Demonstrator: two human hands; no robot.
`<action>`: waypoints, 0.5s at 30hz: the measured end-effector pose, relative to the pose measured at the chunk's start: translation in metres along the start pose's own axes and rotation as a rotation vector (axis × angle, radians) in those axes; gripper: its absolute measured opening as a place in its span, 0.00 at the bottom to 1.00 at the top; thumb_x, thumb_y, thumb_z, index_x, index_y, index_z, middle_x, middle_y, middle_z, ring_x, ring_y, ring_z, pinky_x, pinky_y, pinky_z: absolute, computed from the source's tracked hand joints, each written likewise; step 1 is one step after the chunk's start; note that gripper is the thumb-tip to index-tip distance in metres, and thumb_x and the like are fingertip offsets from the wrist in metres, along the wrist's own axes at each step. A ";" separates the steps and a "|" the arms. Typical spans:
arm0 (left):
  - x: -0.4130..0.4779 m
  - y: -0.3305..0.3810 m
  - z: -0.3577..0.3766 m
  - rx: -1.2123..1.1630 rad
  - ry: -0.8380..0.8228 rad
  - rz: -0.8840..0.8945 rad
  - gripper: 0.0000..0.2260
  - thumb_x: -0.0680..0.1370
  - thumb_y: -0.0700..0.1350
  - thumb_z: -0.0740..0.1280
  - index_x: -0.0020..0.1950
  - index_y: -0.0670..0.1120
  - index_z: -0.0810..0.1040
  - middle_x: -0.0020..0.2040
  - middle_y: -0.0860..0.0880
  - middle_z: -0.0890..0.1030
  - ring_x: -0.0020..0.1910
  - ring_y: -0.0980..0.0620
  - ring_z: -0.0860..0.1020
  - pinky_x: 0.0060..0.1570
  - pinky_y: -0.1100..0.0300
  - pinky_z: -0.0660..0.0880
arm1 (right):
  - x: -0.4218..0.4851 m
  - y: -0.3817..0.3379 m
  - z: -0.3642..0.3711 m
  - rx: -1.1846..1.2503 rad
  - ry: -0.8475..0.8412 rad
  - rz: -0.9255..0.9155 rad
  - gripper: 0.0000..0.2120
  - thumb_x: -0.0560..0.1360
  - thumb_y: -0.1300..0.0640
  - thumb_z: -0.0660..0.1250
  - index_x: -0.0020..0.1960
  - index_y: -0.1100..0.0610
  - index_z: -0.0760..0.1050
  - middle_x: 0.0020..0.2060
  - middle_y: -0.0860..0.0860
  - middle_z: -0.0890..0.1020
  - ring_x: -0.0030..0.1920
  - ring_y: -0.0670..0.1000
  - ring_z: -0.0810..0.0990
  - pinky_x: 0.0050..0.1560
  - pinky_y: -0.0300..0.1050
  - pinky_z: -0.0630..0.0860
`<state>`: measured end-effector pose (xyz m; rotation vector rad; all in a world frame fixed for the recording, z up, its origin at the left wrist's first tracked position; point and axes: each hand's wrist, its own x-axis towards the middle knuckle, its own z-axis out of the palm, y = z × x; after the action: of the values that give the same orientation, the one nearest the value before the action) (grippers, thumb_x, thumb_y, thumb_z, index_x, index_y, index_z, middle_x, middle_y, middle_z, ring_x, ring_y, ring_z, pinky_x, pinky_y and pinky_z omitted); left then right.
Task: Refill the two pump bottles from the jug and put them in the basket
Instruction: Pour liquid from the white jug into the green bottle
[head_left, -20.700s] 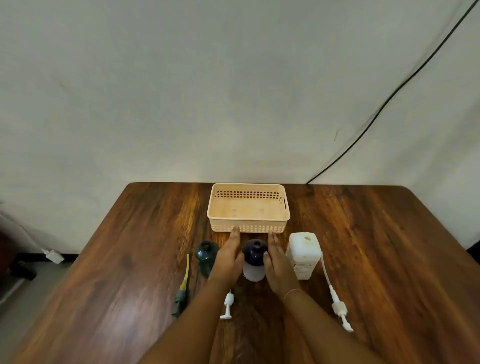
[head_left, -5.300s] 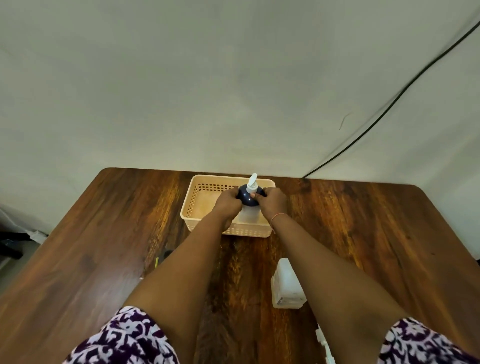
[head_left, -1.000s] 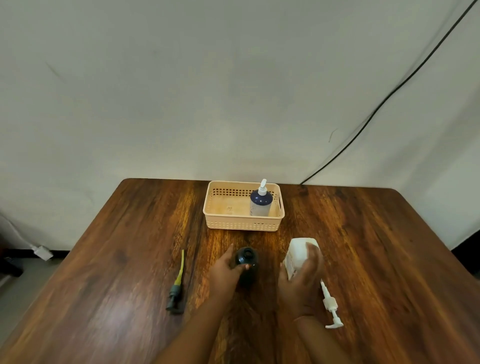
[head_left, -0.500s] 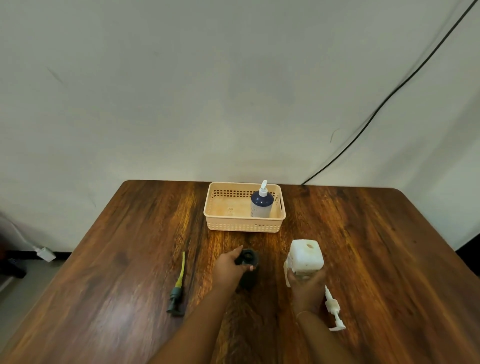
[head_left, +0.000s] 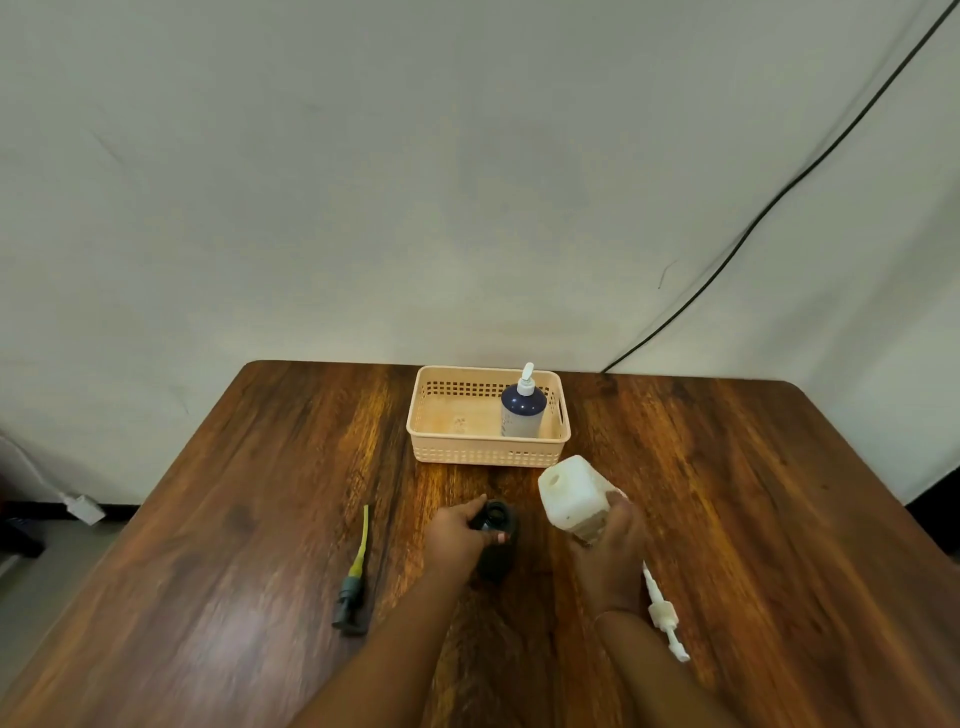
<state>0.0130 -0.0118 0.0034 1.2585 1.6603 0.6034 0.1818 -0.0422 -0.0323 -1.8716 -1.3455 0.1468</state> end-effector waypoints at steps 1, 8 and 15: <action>0.000 0.000 -0.001 0.006 -0.002 -0.003 0.27 0.71 0.40 0.72 0.69 0.47 0.70 0.68 0.48 0.73 0.68 0.47 0.69 0.66 0.51 0.69 | 0.001 0.000 -0.001 -0.038 -0.004 -0.052 0.34 0.60 0.61 0.80 0.62 0.65 0.71 0.59 0.64 0.76 0.61 0.64 0.75 0.56 0.61 0.76; 0.002 0.003 -0.001 0.030 -0.009 -0.029 0.27 0.71 0.41 0.72 0.69 0.47 0.70 0.67 0.48 0.74 0.66 0.47 0.71 0.65 0.51 0.72 | 0.009 -0.002 -0.003 -0.195 0.000 -0.289 0.29 0.58 0.65 0.80 0.56 0.66 0.77 0.53 0.65 0.81 0.53 0.66 0.81 0.49 0.68 0.76; 0.003 0.004 -0.002 0.053 -0.018 -0.044 0.28 0.71 0.42 0.72 0.70 0.48 0.69 0.67 0.48 0.74 0.66 0.47 0.71 0.65 0.50 0.72 | 0.020 -0.004 -0.007 -0.300 -0.005 -0.441 0.27 0.57 0.65 0.80 0.55 0.64 0.79 0.52 0.63 0.83 0.52 0.65 0.81 0.48 0.64 0.78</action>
<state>0.0131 -0.0070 0.0057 1.2584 1.6943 0.5234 0.1910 -0.0291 -0.0181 -1.7563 -1.8271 -0.2906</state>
